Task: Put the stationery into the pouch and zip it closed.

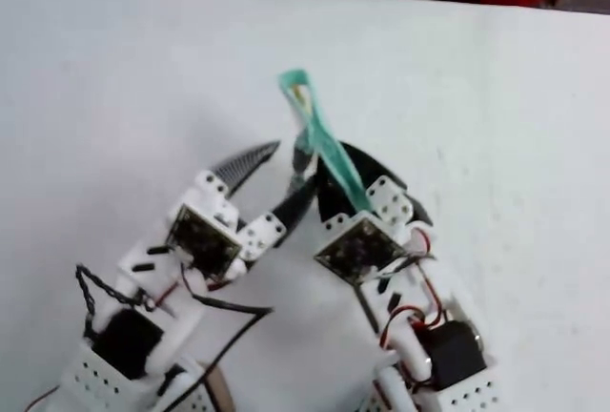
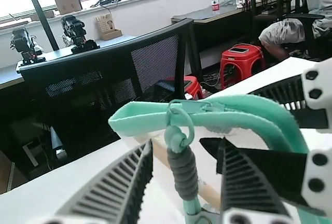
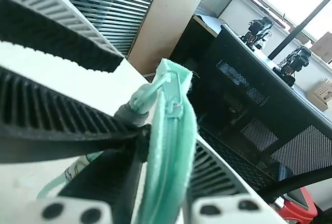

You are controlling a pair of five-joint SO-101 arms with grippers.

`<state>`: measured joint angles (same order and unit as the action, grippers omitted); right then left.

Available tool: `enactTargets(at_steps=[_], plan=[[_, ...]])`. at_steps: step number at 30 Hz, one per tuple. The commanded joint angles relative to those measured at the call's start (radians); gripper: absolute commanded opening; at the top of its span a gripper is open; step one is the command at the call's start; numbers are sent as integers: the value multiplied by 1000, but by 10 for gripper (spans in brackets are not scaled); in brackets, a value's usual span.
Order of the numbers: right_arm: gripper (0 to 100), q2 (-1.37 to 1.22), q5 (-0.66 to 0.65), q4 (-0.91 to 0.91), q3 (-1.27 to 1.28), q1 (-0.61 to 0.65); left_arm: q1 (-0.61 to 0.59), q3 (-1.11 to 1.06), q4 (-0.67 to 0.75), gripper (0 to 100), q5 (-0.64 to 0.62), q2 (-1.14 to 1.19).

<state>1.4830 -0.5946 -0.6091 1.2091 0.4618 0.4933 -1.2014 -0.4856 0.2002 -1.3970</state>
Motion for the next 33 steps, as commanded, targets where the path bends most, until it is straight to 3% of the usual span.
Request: enactTargets(at_steps=[1,4,9,18,33], plan=[[19,-4,8,-25,0,-7,-67,12,35,201,-127,30],[19,-4,8,-25,2,-2,-108,64,-15,203,-259,33],[19,-4,8,-25,3,-1,-70,49,-21,203,-226,35],[19,-4,38,-25,2,1,-38,-29,98,197,-221,35],[19,-4,43,-25,5,-1,28,-32,120,47,-130,35]])
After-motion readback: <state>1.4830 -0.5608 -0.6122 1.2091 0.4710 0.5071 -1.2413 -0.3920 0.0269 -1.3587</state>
